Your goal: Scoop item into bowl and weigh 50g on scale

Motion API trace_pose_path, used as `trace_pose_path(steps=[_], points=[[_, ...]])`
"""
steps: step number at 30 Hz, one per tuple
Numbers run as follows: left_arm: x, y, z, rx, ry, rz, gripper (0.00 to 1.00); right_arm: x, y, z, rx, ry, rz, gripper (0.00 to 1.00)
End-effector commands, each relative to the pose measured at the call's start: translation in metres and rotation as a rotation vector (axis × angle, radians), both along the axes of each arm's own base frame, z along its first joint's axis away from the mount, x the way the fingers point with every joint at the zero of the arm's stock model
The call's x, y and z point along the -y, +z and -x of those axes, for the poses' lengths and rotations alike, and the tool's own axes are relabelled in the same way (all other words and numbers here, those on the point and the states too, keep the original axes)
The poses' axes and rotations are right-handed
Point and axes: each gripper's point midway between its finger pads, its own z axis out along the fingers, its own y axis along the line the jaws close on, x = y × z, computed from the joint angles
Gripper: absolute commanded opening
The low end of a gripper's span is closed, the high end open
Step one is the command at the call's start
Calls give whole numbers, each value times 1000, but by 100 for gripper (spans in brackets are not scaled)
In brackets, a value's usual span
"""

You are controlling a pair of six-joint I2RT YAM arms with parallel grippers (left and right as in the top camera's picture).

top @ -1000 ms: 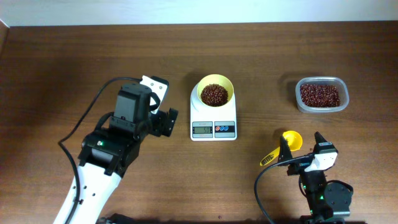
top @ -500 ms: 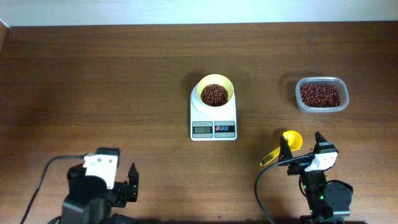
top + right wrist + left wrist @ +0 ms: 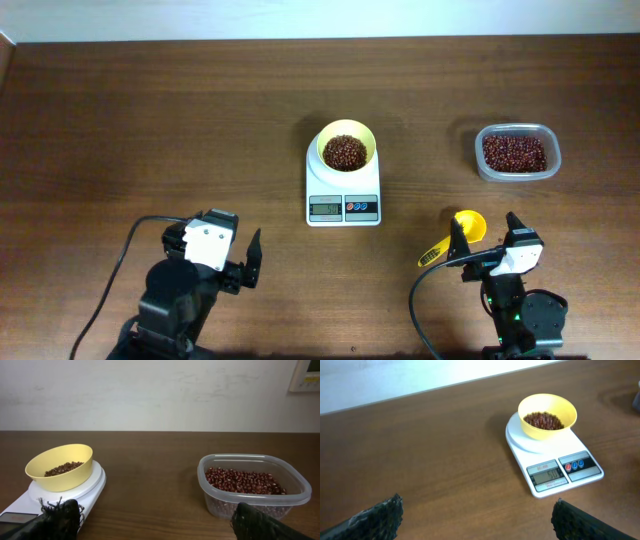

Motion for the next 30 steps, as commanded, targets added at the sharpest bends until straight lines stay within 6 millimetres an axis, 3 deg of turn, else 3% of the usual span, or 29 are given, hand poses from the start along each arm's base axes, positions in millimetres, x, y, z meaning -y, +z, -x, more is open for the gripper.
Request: trace_pose_path(steps=[1,2,3,5,10,20,30], points=[[-3,-5,1,164,-14,46,99,3,-3,0,-5,-14,-6,99],[-4,6,2,253,-20,81,99,3,-3,0,-5,-14,-6,99],[-19,5,0,290,44,80,99,3,-3,0,-6,-14,-6,99],[-40,-8,-5,280,126,73,99,3,-3,0,-5,-14,-6,99],[-62,-18,-9,388,213,68,99,3,-3,0,-5,-14,-6,99],[-67,-60,-21,372,226,66,99,3,-3,0,-6,-14,-6,99],[-72,-61,-20,367,265,81,99,3,-3,0,-6,-14,-6,99]])
